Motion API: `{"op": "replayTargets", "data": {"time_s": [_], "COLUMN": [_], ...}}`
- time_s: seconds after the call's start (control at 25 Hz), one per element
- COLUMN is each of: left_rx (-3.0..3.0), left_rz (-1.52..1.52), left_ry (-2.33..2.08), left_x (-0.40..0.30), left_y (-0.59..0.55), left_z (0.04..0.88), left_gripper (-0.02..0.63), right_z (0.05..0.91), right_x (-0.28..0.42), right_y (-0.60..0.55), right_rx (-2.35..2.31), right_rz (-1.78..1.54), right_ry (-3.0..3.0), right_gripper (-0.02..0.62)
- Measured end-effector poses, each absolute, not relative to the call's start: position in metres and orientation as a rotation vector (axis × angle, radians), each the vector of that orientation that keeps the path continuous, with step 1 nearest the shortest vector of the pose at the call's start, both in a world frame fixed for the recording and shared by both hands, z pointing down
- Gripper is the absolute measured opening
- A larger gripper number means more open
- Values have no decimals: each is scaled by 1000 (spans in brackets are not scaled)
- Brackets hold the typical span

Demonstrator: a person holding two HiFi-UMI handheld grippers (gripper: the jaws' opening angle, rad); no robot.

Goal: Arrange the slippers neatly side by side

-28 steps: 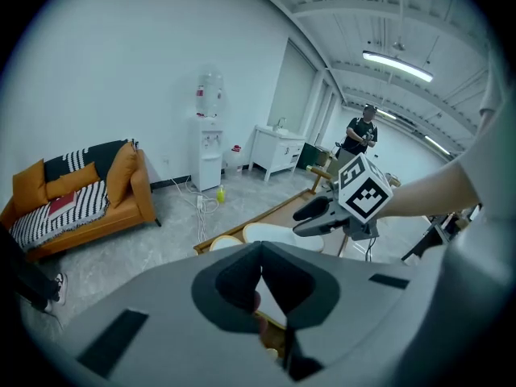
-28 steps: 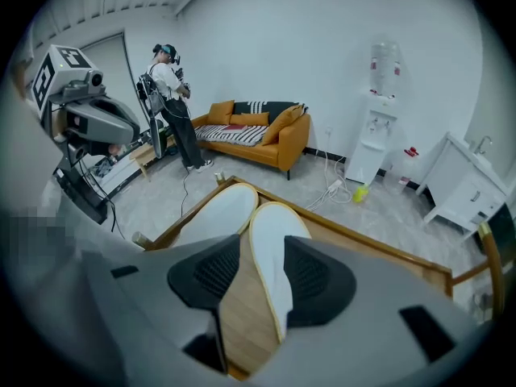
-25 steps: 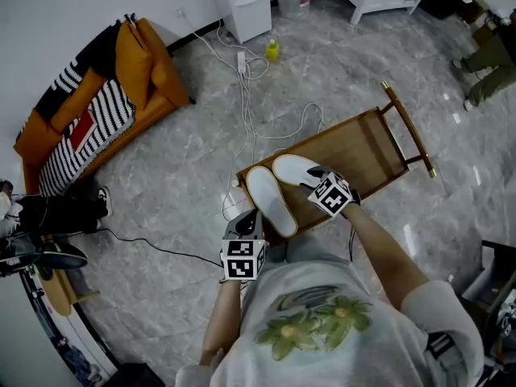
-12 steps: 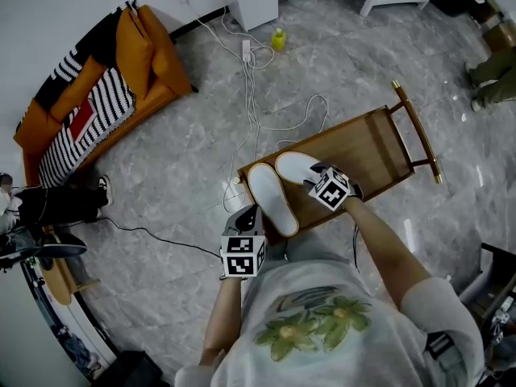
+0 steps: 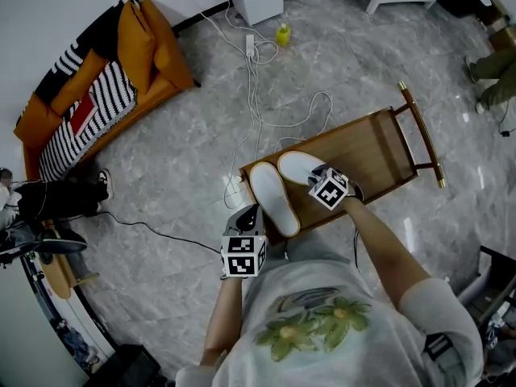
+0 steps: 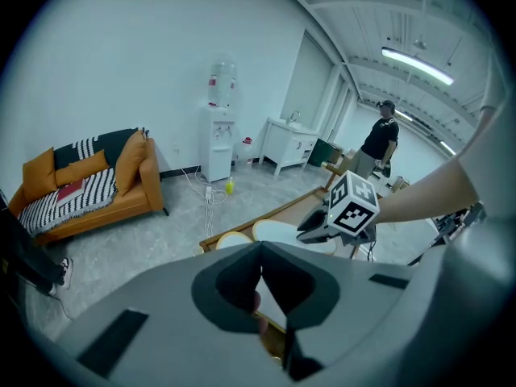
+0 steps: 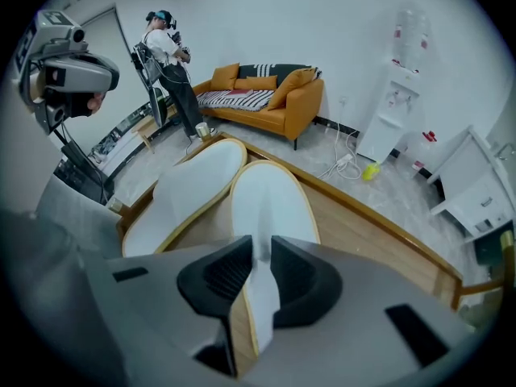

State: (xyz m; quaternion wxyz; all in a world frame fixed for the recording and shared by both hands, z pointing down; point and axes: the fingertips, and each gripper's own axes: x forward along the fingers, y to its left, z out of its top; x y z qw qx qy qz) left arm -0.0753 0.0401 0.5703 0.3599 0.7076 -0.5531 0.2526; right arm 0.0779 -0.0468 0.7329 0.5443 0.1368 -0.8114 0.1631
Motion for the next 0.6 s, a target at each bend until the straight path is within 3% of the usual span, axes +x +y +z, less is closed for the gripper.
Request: {"op": "replayTargets", "data": {"time_s": [0.12,0.6], "left_rx": [1824,1835], "left_rz": [647,646], "left_ry": [-1427,-1420], "left_x": [-76,-72], "left_y": [38,37], "left_z": [571,570], "left_gripper": [17,17], "right_z": [733,720], "right_x": [78,89], "right_y": [-49,-53], "right_rx": [368,550], "right_rz": [444,686], "right_ry": [-1910,-1888], "right_gripper": [38,32]}}
